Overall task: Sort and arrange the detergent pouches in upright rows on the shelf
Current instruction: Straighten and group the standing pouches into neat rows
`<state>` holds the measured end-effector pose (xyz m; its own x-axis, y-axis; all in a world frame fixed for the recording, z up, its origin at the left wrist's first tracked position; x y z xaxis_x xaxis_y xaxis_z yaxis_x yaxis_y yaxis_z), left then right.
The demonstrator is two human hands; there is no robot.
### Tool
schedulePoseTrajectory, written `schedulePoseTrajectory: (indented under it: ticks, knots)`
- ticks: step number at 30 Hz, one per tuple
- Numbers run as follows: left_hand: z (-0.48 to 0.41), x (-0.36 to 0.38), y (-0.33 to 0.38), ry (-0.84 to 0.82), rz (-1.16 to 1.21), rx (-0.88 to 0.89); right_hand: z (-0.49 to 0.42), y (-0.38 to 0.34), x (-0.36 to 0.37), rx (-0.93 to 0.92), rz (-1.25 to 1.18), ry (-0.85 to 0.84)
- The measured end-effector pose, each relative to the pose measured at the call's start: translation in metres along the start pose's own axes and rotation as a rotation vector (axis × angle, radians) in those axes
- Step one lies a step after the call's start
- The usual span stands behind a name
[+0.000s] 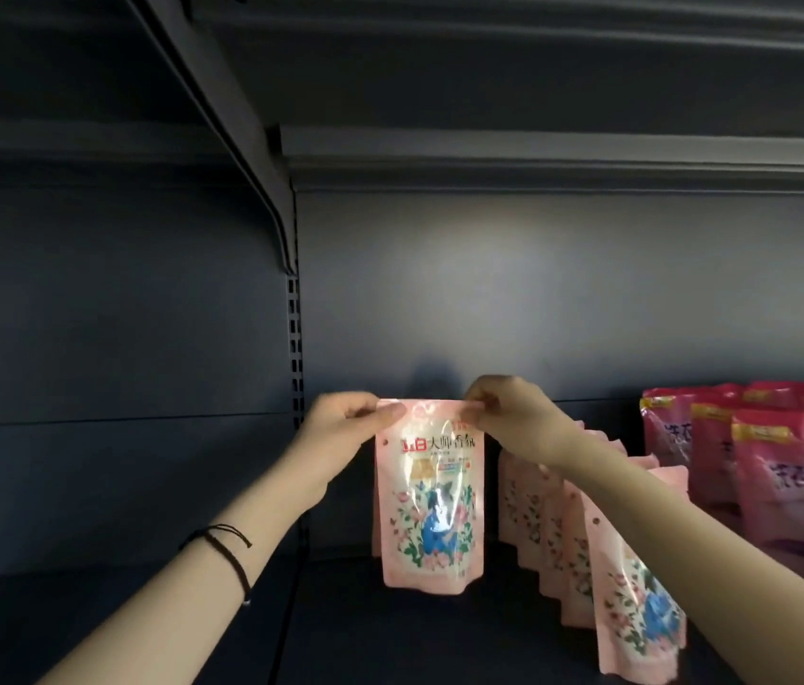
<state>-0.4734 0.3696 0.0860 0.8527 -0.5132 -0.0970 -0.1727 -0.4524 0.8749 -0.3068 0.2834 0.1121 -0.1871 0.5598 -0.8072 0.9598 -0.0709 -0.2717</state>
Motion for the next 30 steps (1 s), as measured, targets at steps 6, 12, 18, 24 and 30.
schedulePoseTrajectory:
  ticks: [6, 12, 18, 24, 30]
  knots:
    - [0.020, 0.024, 0.029, 0.169, 0.280, 0.044, 0.030, 0.004, -0.040, 0.015, -0.398, 0.109]
    - [0.051, 0.073, 0.053, 0.250, 0.464, 0.020, 0.069, 0.020, -0.075, 0.024, -0.644, 0.178]
    - [0.094, 0.135, 0.049, 0.347, 0.534, -0.038, 0.116, 0.061, -0.078, 0.070, -0.791, 0.139]
    - [0.121, 0.185, 0.028, 0.385, 0.485, -0.027, 0.158, 0.101, -0.066, 0.074, -0.919, 0.118]
    - [0.126, 0.213, 0.012, 0.411, 0.451, -0.044, 0.173, 0.128, -0.060, 0.078, -0.889, 0.170]
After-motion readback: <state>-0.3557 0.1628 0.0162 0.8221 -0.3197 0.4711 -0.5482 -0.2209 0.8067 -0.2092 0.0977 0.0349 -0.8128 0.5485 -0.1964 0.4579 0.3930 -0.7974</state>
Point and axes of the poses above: each hand's wrist, its own z-axis away from the middle knuckle, its own x-axis out of the palm, y = z × x, the point moved 7 cm from there along -z, towards the middle knuckle, and after that the axes turned 12 degrees about z, right-handed, at the moved point
